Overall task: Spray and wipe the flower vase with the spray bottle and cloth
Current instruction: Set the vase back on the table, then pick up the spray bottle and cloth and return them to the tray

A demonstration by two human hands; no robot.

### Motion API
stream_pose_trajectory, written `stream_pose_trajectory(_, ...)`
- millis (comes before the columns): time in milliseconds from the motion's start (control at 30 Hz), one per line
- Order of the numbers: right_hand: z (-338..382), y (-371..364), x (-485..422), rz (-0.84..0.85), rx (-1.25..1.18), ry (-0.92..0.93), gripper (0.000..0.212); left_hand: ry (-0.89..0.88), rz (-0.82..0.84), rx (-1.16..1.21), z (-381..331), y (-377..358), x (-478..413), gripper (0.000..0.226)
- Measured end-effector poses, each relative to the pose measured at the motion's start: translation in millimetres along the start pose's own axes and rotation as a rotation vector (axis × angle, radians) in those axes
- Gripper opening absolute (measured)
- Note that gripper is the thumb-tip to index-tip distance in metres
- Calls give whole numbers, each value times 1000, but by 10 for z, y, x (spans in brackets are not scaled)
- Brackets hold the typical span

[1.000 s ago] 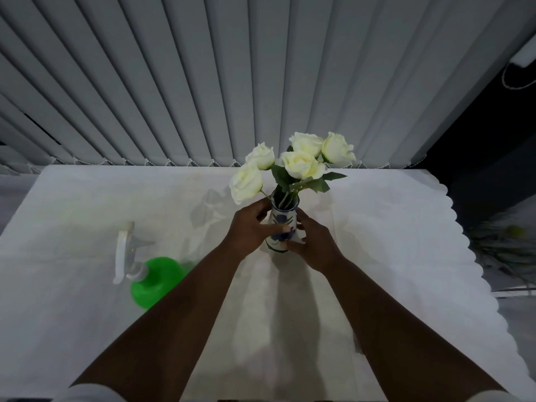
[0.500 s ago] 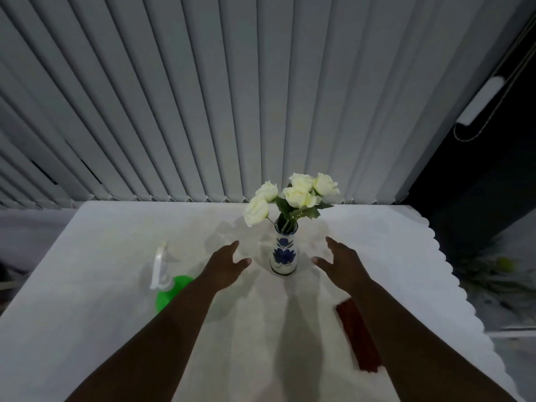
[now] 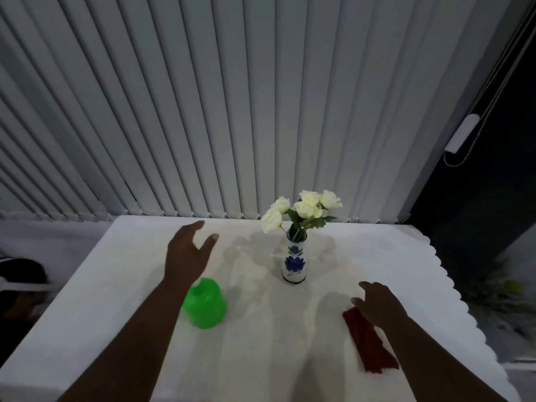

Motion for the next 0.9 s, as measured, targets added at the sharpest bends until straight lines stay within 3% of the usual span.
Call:
stream_pose_trajectory(133, -246, -446, 272, 50, -22, -43, 58, 285, 92, 110, 518, 266, 242, 61)
stream_pose_trajectory(300, -228, -705, 567, -23, 88, -57, 55, 438, 404, 290, 906, 13, 784, 91)
stream_pose_trajectory(400, -171, -764, 634, -57, 87, -43, 50, 432, 432, 265, 938, -171, 934, 69)
stream_pose_trajectory(533, -181, -787, 619, -86, 24, -68, 41, 466, 292, 147, 870, -201, 869, 33)
stream_pose_trajectory(700, -196, -735, 561, -89, -60, -85, 31, 384, 302, 88, 799, -226, 813, 24)
stream_pose_trajectory(900, -515, -453, 607, -174, -181, -152, 53, 177, 436, 160, -87, -686, 784, 29)
Point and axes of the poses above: each hand's wrist, its own x-axis away from the middle knuckle, its own y-axis out of the back of the hand, z = x × y, the point moved 6 cm from there along -x, towards the middle knuckle, and after that the axes turned 7 degrees about -y, right-handed, at the moved point
